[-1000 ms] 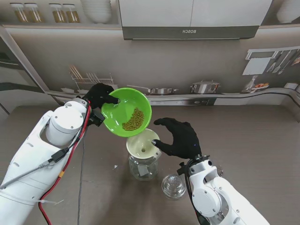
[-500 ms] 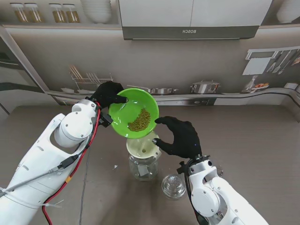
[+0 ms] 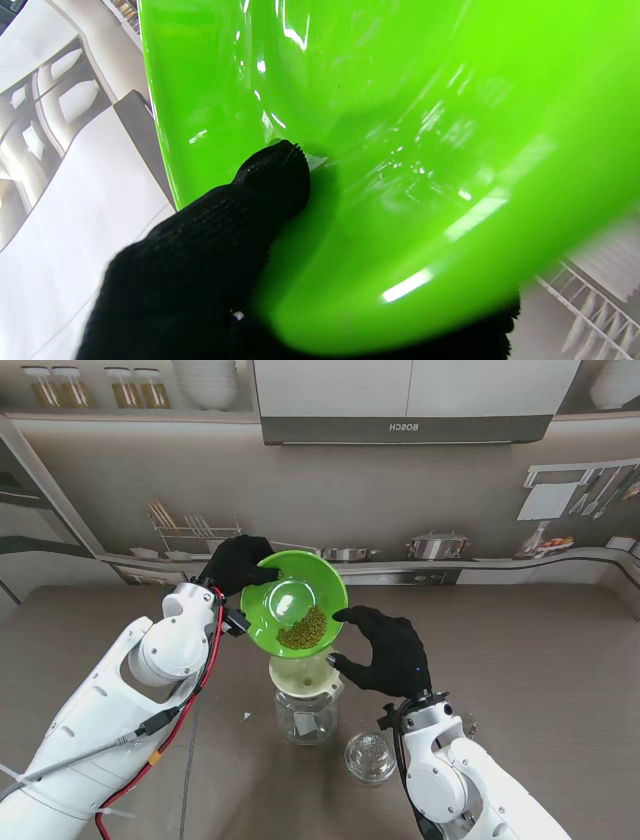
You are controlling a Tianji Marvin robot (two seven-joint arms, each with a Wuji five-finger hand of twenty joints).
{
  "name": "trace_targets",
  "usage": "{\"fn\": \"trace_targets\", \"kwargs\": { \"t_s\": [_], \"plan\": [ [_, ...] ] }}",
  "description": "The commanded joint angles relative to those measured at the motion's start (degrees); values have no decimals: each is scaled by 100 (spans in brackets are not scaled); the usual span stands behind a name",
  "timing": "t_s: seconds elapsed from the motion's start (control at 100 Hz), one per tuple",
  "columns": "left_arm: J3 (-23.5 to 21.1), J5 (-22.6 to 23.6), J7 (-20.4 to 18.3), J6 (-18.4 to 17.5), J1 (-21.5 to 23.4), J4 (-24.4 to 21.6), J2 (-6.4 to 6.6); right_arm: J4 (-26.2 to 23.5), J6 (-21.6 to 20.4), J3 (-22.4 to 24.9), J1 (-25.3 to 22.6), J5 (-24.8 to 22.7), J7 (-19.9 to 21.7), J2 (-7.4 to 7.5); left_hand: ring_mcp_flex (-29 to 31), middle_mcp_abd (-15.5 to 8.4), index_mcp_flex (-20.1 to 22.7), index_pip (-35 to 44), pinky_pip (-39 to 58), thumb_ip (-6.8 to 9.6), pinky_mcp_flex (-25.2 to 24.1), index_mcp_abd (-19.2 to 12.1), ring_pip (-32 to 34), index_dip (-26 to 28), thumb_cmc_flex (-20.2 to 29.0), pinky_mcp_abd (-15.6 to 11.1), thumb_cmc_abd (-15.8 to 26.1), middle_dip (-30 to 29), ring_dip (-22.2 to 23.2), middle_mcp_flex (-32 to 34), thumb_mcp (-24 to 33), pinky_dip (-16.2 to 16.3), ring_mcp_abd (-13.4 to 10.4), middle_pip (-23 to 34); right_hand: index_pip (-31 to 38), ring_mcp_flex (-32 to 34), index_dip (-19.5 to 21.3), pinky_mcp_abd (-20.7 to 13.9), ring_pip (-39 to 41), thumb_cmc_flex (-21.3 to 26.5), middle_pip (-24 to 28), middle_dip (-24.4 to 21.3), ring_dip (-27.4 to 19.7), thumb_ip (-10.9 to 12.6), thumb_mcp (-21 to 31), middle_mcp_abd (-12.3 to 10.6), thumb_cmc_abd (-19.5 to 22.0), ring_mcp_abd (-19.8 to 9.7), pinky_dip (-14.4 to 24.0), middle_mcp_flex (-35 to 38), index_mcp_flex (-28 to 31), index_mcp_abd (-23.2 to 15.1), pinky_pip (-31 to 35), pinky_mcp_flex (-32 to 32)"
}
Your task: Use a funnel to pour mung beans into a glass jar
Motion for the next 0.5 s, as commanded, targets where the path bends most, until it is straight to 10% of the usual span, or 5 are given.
{"fn": "trace_targets", "kwargs": {
  "t_s": [0.0,0.49],
  "plan": [
    [22,8,-11,-64,28,-40,-74,1,15,-23,-15,-28,26,-31,208,116,320,314,97,8,220,-377,213,111,473,-69,138,-36,-64,218,610,-56,63,76,52,-105,-140,-203,11,-241,14,-89,-105,141,51,3,37,-133,-96,-200,-177,-39,58,-94],
    [198,502,322,-518,178,-180,-77,-20,-62,-87,-49,-128,-121,-31,204,93,285,352,90,15,195,-412,191,105,454,-74,166,-19,-70,198,611,-66,45,92,65,-114,-167,-227,10,-251,32,-105,-112,140,44,2,38,-155,-131,-226,-204,-31,72,-113]
  ]
}}
